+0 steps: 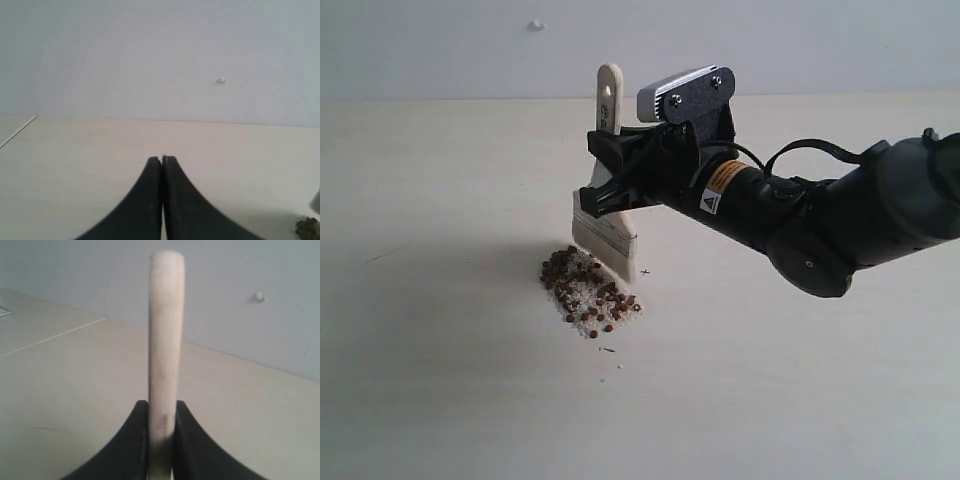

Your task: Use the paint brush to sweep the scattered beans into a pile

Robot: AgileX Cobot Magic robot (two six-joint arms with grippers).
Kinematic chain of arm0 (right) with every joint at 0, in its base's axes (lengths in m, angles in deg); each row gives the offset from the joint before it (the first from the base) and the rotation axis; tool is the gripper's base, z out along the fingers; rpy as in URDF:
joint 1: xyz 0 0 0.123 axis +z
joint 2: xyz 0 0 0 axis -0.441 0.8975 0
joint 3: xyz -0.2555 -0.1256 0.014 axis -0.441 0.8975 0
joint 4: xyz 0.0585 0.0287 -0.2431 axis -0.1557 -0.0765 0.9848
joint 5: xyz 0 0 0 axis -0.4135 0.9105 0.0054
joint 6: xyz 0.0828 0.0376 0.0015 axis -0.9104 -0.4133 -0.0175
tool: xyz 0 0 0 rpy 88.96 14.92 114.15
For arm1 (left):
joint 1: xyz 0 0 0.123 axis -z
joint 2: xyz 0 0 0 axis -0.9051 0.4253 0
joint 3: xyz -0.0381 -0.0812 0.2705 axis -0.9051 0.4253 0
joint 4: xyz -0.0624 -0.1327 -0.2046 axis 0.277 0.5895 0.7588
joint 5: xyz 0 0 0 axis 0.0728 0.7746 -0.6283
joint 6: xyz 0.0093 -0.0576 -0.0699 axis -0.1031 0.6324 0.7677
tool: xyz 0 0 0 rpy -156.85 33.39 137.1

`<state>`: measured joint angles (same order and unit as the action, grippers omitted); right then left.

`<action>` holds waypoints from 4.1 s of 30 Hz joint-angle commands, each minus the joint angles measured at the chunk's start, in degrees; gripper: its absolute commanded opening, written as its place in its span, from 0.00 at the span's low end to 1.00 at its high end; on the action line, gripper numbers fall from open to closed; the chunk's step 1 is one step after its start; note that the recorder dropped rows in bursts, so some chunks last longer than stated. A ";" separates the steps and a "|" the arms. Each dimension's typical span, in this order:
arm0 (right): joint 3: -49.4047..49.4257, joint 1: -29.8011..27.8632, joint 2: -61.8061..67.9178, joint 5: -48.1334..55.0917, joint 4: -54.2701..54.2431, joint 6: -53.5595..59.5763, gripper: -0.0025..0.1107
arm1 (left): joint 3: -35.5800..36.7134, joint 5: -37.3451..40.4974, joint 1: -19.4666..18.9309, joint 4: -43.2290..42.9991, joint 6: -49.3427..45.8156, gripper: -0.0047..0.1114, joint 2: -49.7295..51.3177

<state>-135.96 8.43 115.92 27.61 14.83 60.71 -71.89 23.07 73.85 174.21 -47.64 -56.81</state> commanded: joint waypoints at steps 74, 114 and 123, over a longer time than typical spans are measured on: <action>6.26 24.67 -5.03 -3.91 -74.86 45.86 0.02 | 0.13 0.16 1.34 -0.05 -0.20 0.04 -0.31; -7.58 24.67 -13.80 9.59 -81.24 64.59 0.02 | 0.13 0.02 3.75 -0.05 -0.20 0.04 -0.31; -7.58 17.93 -20.17 35.25 -69.71 74.13 0.02 | 0.13 0.02 3.75 -0.05 -0.20 0.04 -0.31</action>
<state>-143.11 29.37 97.79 52.13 -62.05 133.36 -71.89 23.07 77.12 174.21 -47.64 -56.81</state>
